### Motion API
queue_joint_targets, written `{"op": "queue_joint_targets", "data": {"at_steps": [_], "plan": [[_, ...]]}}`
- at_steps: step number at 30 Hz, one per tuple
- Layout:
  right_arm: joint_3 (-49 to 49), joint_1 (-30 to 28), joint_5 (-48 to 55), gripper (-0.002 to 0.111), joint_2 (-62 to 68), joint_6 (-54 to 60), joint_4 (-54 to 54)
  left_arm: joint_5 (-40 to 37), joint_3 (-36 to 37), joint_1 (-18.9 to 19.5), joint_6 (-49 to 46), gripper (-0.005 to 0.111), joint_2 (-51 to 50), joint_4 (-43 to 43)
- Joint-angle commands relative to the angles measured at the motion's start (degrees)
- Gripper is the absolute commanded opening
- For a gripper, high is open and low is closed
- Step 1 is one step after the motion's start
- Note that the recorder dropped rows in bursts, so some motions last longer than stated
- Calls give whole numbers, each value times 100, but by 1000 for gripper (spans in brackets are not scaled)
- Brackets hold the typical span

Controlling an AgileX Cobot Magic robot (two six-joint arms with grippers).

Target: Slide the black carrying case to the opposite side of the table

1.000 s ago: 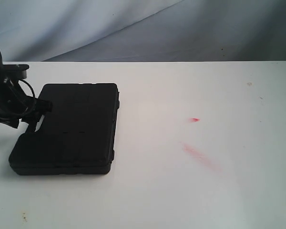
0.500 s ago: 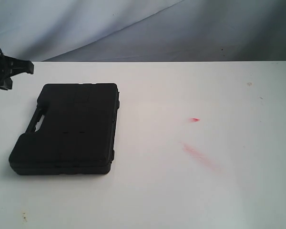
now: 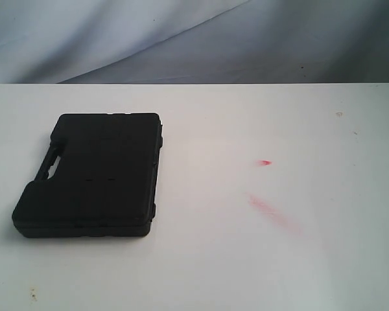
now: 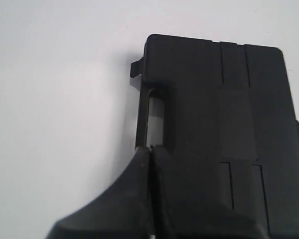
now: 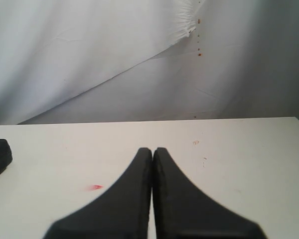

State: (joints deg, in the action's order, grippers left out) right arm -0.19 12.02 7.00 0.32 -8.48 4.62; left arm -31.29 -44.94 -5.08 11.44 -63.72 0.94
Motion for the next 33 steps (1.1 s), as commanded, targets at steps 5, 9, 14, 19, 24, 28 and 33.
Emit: {"op": "queue_joint_targets", "data": {"at_steps": [5, 9, 14, 19, 24, 28, 33], "plan": [[19, -18, -3, 0, -32, 52, -20, 208, 656, 18, 47, 1, 1224, -223], [19, -18, -3, 0, -32, 52, -20, 289, 870, 18, 47, 1, 1627, -259], [19, -18, -3, 0, -32, 52, -20, 283, 1039, 18, 47, 1, 2039, -385], [19, -18, -3, 0, -32, 52, -20, 283, 1239, 18, 47, 1, 2590, -385], [19, -18, -3, 0, -32, 52, -20, 394, 1745, 18, 47, 1, 3355, -427], [19, -18, -3, 0, -32, 52, -20, 559, 2321, 18, 47, 1, 3999, -427], [19, -18, -3, 0, -32, 52, -20, 1033, 2962, 18, 47, 1, 4833, -530]]}}
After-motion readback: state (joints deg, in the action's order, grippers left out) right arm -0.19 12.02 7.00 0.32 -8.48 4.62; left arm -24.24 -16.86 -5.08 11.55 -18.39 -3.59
